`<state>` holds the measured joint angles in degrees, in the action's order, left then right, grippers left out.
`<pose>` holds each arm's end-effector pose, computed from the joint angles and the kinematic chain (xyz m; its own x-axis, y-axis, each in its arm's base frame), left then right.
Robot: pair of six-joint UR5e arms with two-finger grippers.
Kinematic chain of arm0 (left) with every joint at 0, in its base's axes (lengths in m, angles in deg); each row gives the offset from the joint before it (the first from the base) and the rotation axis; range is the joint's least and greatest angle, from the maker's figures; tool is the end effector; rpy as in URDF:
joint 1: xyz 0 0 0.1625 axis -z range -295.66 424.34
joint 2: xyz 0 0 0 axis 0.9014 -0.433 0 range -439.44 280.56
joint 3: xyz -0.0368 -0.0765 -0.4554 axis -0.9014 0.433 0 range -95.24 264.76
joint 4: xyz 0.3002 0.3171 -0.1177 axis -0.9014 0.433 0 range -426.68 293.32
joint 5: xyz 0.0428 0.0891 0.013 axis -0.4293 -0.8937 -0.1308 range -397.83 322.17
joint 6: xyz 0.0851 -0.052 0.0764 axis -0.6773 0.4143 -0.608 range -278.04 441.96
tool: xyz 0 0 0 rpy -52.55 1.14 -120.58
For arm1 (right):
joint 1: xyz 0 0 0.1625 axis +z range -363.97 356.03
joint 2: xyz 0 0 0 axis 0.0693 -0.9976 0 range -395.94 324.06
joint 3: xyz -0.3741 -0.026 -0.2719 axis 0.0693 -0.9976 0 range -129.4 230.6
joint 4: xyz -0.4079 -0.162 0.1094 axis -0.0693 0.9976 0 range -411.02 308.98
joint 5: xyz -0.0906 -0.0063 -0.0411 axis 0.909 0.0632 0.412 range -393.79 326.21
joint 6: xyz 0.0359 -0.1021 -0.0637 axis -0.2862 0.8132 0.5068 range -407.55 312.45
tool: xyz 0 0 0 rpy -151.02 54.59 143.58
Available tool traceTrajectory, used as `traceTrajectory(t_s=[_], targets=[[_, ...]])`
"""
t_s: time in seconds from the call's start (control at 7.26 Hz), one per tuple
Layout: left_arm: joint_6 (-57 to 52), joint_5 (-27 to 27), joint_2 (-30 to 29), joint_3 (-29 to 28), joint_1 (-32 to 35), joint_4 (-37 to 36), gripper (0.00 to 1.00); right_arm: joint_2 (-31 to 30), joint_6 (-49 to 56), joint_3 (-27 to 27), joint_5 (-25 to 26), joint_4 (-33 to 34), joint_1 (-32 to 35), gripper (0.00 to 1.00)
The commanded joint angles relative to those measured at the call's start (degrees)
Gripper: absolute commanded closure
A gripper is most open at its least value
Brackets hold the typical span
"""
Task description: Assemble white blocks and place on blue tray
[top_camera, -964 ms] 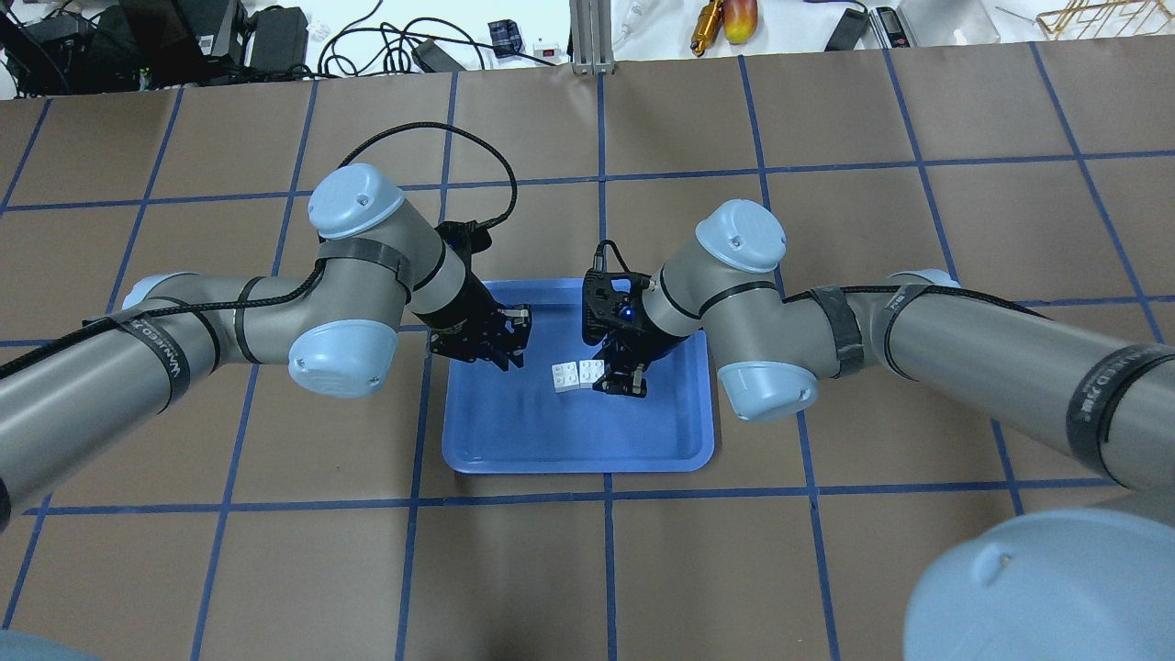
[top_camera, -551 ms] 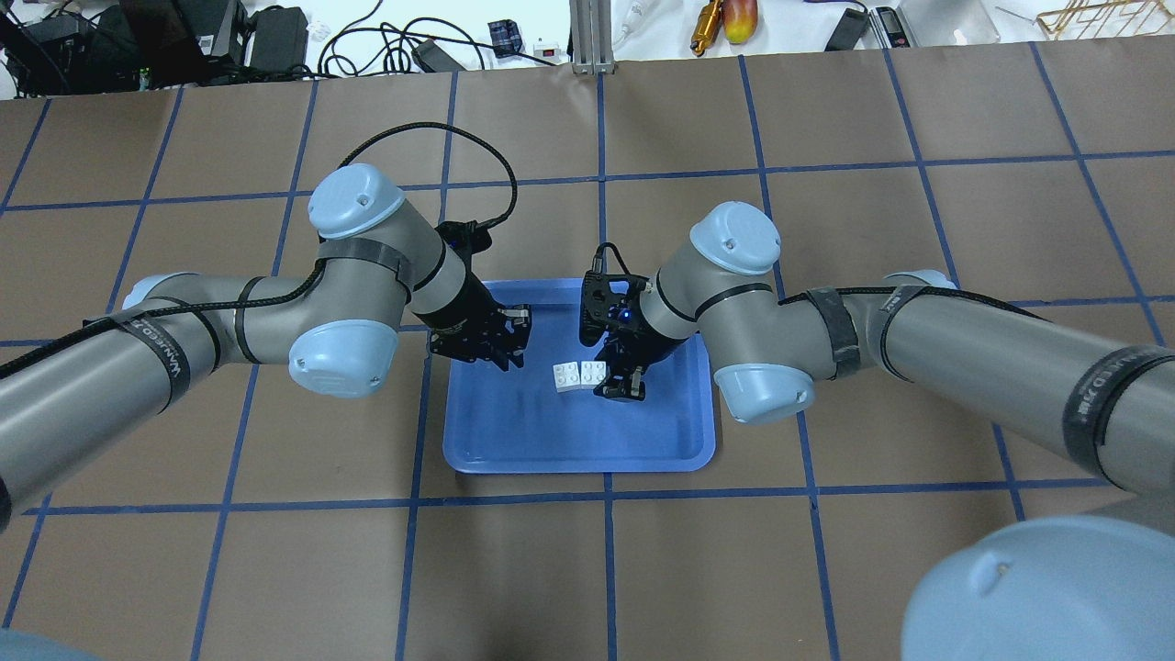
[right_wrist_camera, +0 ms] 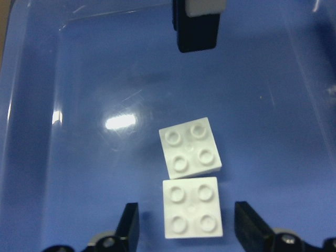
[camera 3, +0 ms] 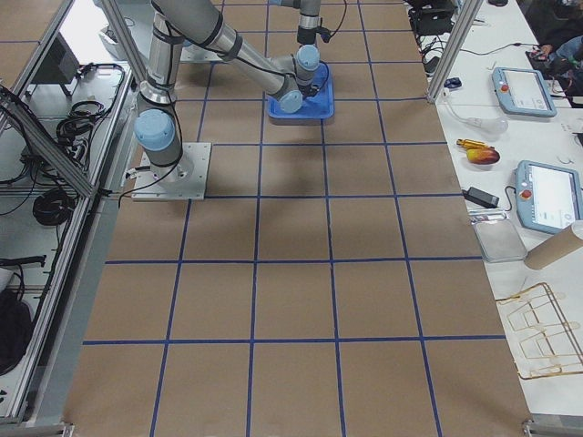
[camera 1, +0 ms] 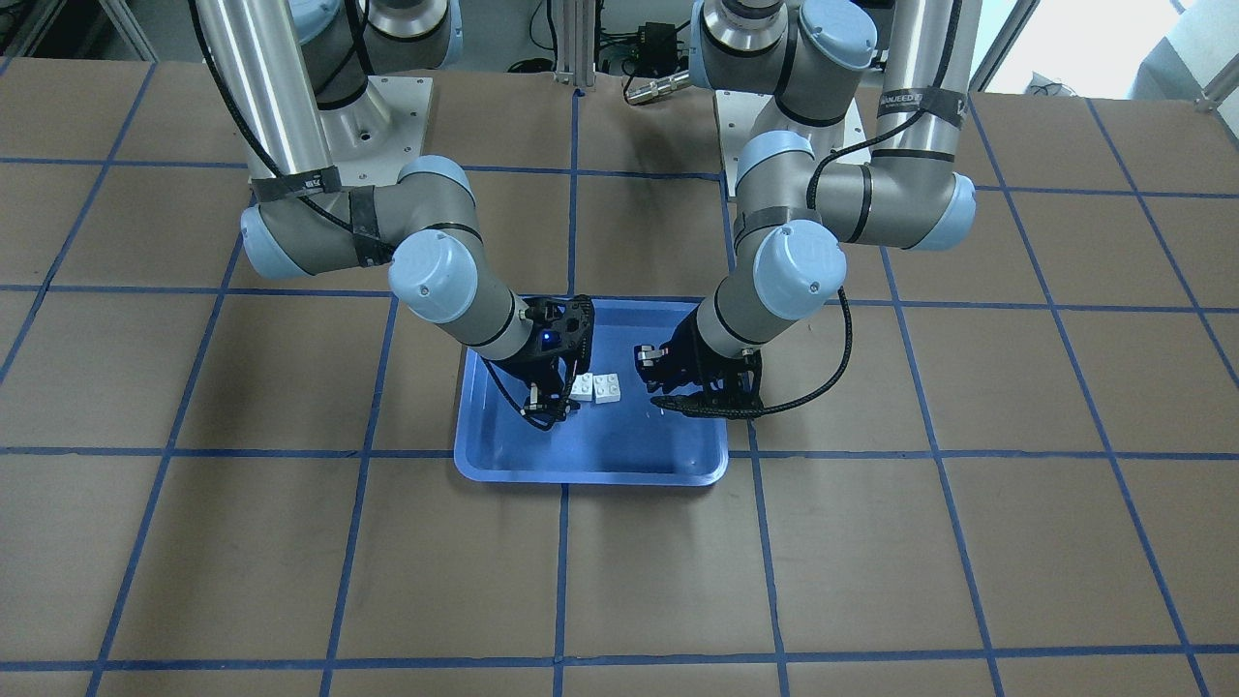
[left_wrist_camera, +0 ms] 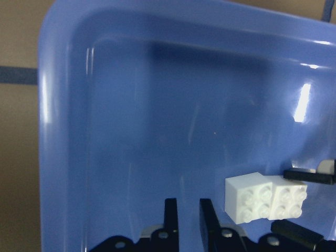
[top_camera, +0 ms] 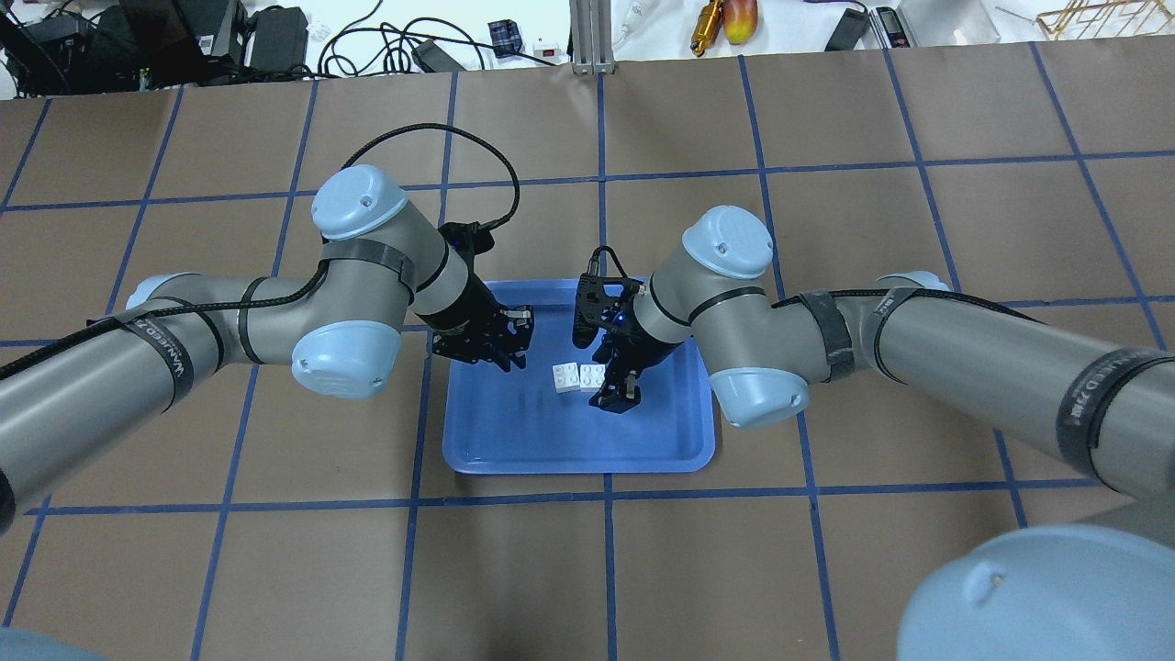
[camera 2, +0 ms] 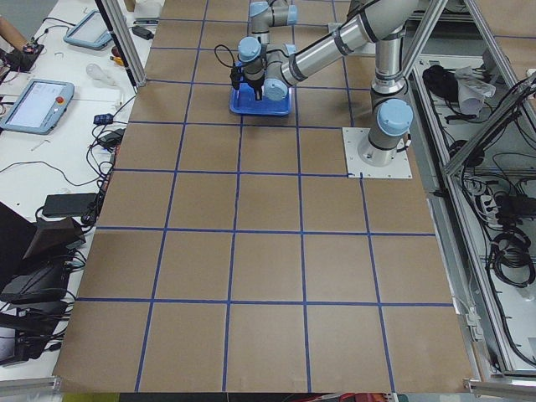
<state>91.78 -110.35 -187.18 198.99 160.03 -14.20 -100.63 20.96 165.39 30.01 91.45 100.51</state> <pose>-0.2249 -0.5329 0.1874 -0.9544 -0.0990 0.2817 -0.0650 0.9897 0.1276 0.3277 -0.5140 0.1411 -0.0841 -0.9888 -0.1231 -0.8957 0.1292 -0.4256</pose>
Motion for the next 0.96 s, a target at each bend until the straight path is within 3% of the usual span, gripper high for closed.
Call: traceTrajectory(t_s=[0.0, 0.41, 0.55, 0.83], targets=[[0.4, -0.1, 0.1, -0.2, 0.9, -0.2, 0.72, -0.3, -1.1, -0.4, 0.1, -0.1, -0.2, 0.0], [0.5, -0.1, -0.2, -0.1, 1.2, 0.0, 0.72, -3.5, -7.9, -0.7, 3.5, -3.4, -0.9, 0.0], [0.5, -0.1, -0.5, 0.0, 1.3, -0.1, 0.72, -6.8, -10.6, -1.3, 3.7, -9.7, -1.1, 0.0], [2.0, -0.1, -1.0, 0.0, 2.6, -2.6, 0.75, -11.8, -22.9, -5.3, 9.9, -20.3, -2.3, 0.0]])
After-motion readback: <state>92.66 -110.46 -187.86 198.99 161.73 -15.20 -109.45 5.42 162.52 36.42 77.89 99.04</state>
